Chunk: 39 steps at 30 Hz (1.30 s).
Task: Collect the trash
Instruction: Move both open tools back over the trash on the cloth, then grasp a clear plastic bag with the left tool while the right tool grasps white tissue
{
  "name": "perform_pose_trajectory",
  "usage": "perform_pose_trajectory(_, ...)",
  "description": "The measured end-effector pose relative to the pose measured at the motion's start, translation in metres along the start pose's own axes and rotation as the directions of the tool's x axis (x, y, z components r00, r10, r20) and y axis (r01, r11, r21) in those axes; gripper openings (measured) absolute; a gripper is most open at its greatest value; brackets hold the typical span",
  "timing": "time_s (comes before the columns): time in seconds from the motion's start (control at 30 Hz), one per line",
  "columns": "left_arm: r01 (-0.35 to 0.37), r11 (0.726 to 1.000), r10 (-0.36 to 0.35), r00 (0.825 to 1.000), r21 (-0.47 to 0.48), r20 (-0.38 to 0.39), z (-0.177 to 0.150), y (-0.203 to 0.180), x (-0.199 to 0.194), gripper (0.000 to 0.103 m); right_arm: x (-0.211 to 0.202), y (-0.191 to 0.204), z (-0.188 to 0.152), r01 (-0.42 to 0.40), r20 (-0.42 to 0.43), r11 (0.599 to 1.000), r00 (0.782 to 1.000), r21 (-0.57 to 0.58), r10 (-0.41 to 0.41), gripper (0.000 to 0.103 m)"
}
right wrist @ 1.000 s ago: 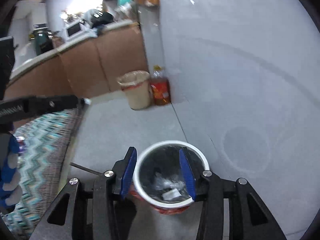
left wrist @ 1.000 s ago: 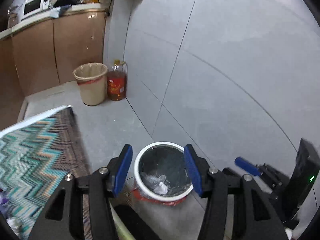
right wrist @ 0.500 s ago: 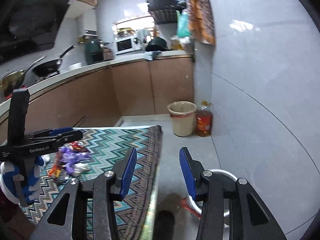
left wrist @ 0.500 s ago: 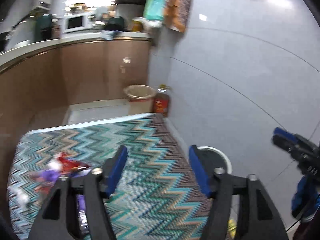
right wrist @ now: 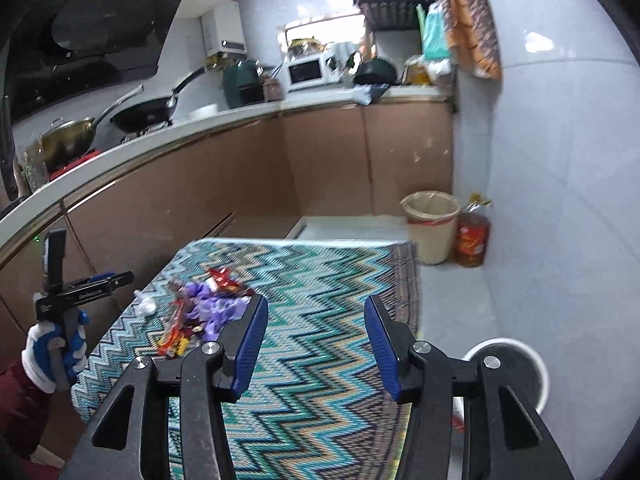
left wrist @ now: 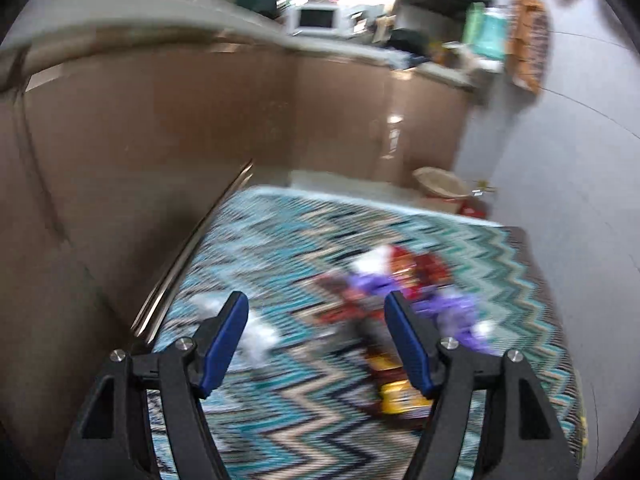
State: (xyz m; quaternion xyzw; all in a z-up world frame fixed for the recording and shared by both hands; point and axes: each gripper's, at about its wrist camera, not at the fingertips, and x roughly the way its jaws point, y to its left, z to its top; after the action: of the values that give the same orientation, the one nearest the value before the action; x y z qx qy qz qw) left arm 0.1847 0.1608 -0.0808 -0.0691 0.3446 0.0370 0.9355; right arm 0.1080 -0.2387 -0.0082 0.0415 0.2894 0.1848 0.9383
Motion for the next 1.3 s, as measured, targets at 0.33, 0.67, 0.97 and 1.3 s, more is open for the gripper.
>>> perform_pose_trajectory(0.33, -0.087, 0.992, 0.071, 0.984, -0.088, -0.162, -0.019, 0.039, 0.077, 0.069, 0.119, 0.027, -0.023, -0.166, -0.202, 0.982, 0.963, 0.086, 0.181, 0.047)
perform_pose_trajectory(0.67, -0.103, 0.988, 0.079, 0.977, -0.111, -0.200, -0.025, 0.044, 0.104, 0.051, 0.206, 0.039, -0.041, -0.252, -0.319, 0.953, 0.901, 0.166, 0.294, 0.047)
perform_pose_trajectory(0.97, -0.101, 0.987, 0.076, 0.980, -0.126, -0.186, -0.032, 0.048, 0.111, 0.032, 0.242, 0.046, -0.053, -0.284, -0.363, 0.934, 0.865, 0.216, 0.347, 0.047)
perform_pose_trajectory(1.3, -0.087, 0.987, 0.066, 0.986, -0.134, -0.151, -0.032, 0.050, 0.097, 0.030, 0.242, 0.054, -0.055, -0.310, -0.350, 0.933, 0.866, 0.182, 0.356, 0.012)
